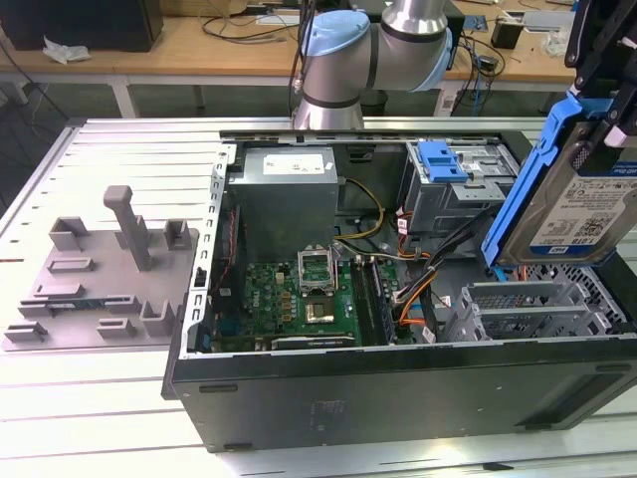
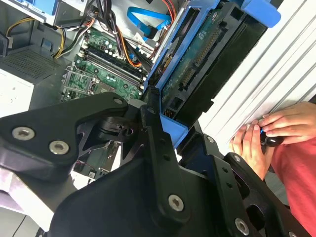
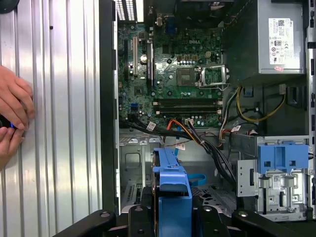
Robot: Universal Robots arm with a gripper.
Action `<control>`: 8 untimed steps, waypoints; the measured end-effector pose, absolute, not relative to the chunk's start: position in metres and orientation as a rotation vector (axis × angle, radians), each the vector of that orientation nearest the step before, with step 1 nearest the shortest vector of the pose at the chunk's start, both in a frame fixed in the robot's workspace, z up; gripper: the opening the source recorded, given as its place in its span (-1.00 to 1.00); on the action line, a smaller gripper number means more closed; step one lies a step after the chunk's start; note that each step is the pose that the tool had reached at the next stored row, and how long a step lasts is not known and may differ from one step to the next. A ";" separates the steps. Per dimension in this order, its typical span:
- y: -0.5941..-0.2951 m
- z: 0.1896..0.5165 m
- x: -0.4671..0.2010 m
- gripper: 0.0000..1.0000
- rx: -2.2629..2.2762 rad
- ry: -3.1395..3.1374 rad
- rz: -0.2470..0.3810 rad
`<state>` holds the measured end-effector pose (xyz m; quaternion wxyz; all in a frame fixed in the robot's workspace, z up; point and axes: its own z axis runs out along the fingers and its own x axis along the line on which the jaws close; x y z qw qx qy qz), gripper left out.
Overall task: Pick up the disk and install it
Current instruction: 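Insert the disk into the insertion slot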
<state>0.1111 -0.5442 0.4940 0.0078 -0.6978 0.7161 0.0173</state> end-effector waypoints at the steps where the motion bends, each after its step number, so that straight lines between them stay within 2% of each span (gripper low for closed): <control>1: -0.544 0.494 0.111 -0.27 -2.181 2.239 0.054; 8: -0.545 0.491 0.111 -0.27 -2.181 2.239 0.054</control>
